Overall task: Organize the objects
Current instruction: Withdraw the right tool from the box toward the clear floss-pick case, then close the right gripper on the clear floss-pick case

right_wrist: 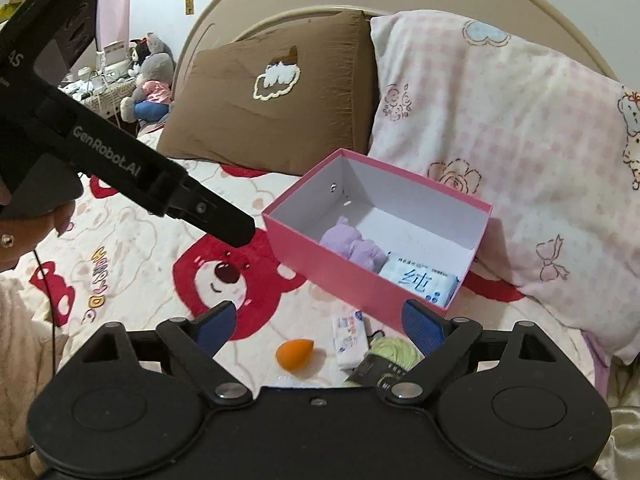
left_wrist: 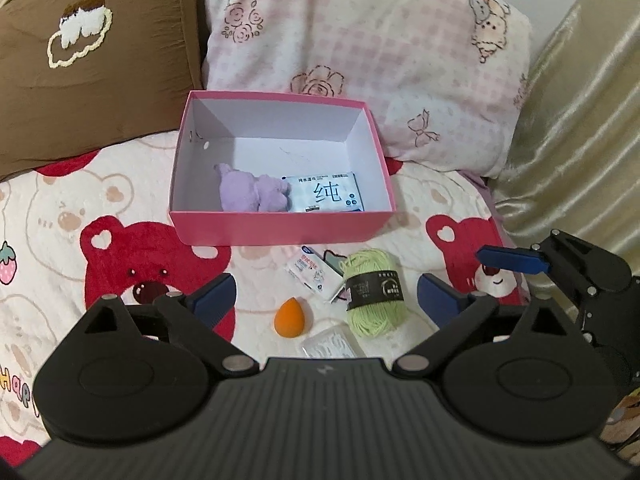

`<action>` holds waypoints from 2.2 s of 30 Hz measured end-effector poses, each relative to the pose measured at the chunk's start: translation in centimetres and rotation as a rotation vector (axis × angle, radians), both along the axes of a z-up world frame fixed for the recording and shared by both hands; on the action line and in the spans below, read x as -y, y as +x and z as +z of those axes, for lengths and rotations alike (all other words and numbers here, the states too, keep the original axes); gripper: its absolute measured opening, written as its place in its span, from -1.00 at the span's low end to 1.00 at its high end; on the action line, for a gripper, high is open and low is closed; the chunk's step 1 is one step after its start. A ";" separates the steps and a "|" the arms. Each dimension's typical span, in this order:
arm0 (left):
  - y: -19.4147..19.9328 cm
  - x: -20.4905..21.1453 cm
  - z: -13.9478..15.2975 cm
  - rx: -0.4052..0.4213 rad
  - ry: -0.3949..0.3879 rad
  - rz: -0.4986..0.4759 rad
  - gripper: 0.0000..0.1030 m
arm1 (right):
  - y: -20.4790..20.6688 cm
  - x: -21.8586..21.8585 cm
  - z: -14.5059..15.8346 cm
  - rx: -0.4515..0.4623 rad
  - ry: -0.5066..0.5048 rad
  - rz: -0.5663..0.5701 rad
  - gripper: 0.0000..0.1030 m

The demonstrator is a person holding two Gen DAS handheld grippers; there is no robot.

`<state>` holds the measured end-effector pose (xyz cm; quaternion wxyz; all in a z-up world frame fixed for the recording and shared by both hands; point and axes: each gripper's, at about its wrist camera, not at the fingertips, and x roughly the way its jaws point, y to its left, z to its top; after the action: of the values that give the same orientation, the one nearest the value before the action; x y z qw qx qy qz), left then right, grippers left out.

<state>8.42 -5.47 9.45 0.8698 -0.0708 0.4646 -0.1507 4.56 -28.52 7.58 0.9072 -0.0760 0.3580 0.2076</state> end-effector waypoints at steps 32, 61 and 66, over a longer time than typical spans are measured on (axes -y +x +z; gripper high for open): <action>-5.5 1.2 -7.4 -0.168 0.004 -0.026 0.91 | -4.3 2.2 -5.7 -0.259 0.013 -0.084 0.79; -6.3 2.5 -15.3 -0.206 0.009 0.071 0.85 | -3.2 -1.2 -14.1 -0.359 -0.005 0.018 0.79; -6.3 3.5 -16.8 -0.169 -0.027 0.083 0.82 | -2.7 -2.3 -16.2 -0.345 -0.068 0.045 0.79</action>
<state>2.12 -8.97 -7.32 0.8319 -0.1140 0.5309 -0.1144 1.83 -26.21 -8.58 0.8243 -0.0776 0.5133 0.2257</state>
